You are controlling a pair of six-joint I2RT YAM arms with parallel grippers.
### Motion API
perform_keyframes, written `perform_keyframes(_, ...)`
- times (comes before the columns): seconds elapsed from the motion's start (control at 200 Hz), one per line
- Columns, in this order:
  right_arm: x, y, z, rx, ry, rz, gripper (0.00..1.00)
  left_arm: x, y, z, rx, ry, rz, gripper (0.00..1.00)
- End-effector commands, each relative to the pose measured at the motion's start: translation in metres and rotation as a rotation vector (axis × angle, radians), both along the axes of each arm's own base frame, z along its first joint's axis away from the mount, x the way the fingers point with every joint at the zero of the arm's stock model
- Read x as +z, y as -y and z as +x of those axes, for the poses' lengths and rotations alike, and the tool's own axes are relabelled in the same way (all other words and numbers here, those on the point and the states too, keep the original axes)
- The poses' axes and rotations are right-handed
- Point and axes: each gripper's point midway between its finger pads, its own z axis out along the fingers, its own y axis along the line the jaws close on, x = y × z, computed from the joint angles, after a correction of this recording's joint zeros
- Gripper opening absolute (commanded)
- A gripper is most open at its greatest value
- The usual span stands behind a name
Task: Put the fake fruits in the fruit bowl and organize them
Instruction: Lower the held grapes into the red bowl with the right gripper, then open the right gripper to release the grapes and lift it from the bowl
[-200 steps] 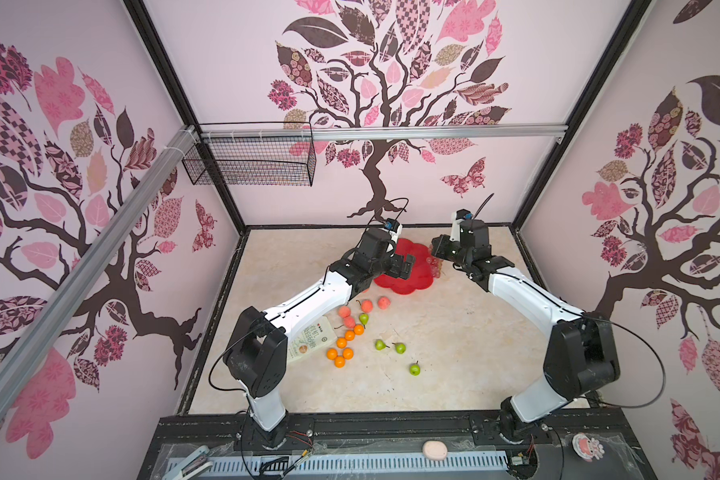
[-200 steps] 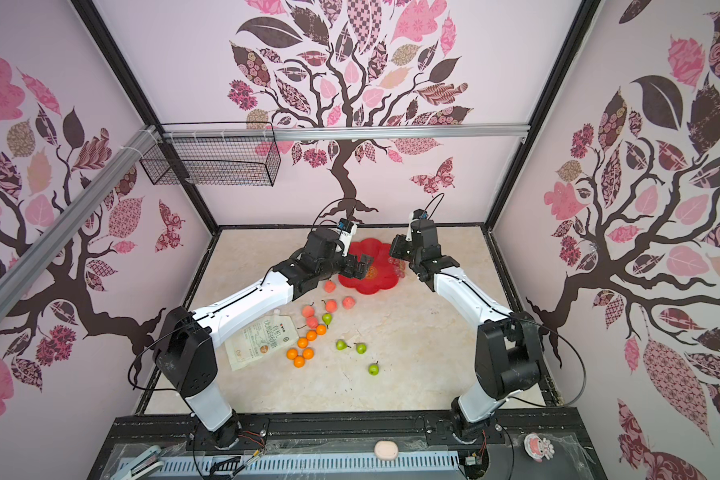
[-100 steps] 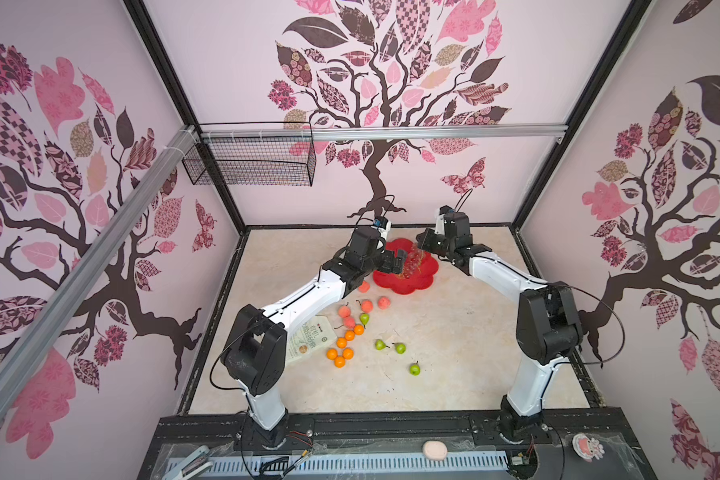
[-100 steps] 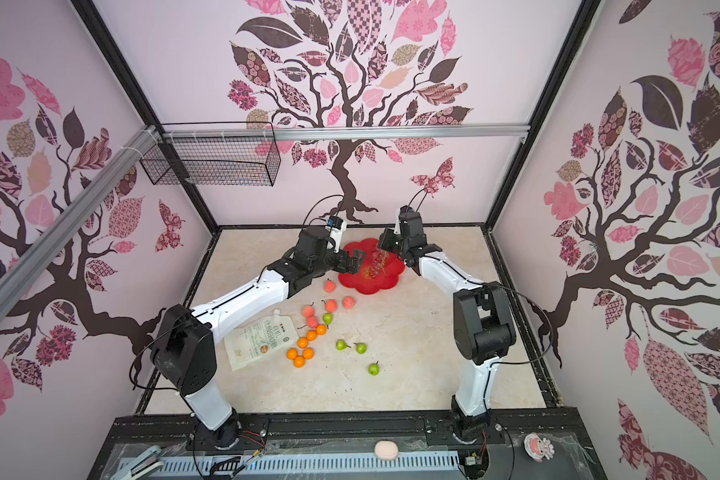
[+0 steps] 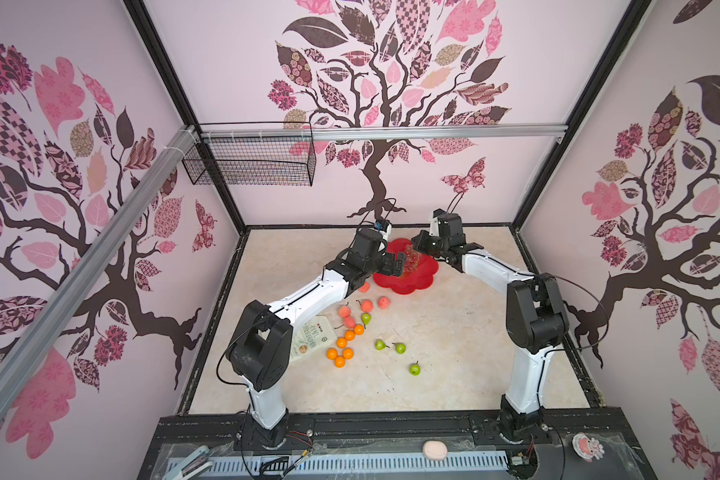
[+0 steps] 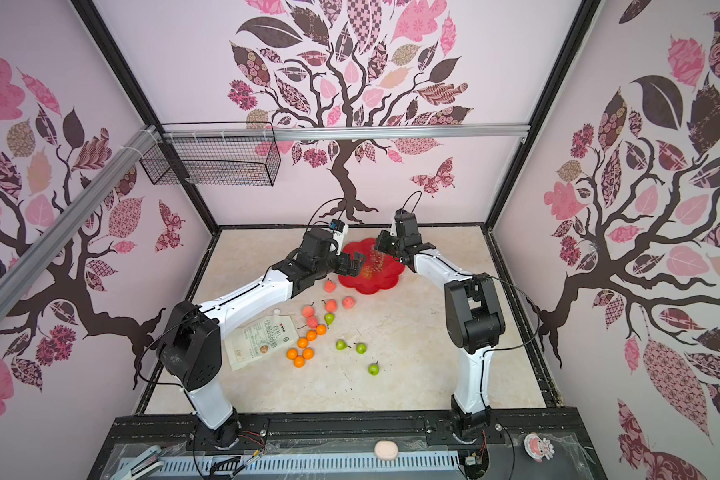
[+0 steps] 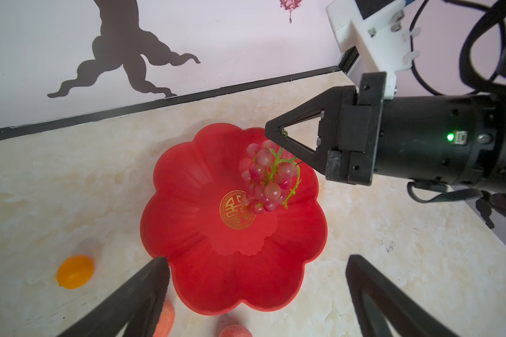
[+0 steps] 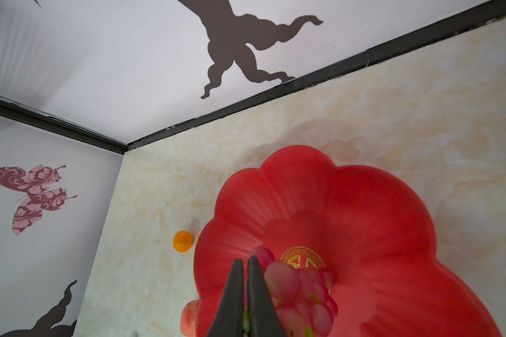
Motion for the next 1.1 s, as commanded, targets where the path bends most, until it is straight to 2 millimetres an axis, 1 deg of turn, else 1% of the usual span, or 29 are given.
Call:
perform_keyframes(0.0,0.006,-0.008,0.008,0.018,0.029,0.015,0.00,-0.010,-0.001,0.000,0.006,-0.012,0.011,0.98)
perform_keyframes(0.145,-0.014,0.009,0.017,-0.074,-0.026,-0.058,0.00,-0.013,0.003,0.000,-0.004,-0.025,-0.001,0.98)
perform_keyframes(0.33,-0.030,0.024,0.029,-0.143,-0.066,-0.130,0.00,-0.015,0.003,0.001,0.001,-0.027,0.000,0.98)
perform_keyframes(0.485,-0.046,0.041,0.037,-0.212,-0.106,-0.189,0.00,-0.025,0.002,0.003,0.011,-0.044,0.019,0.98)
perform_keyframes(0.715,-0.063,0.045,0.046,-0.221,-0.143,-0.219,0.00,-0.028,0.002,0.005,0.019,-0.052,0.025,0.98)
perform_keyframes(0.845,-0.073,0.048,0.050,-0.227,-0.159,-0.238,0.00,-0.041,-0.003,0.009,0.050,-0.087,0.045,0.98)
perform_keyframes(0.93,-0.075,0.051,0.054,-0.231,-0.153,-0.250,0.00,-0.046,-0.003,0.011,0.051,-0.114,0.039,0.98)
perform_keyframes(1.095,-0.079,0.058,0.060,-0.240,-0.158,-0.287,0.00,-0.050,0.000,0.011,0.043,-0.135,0.027,0.98)
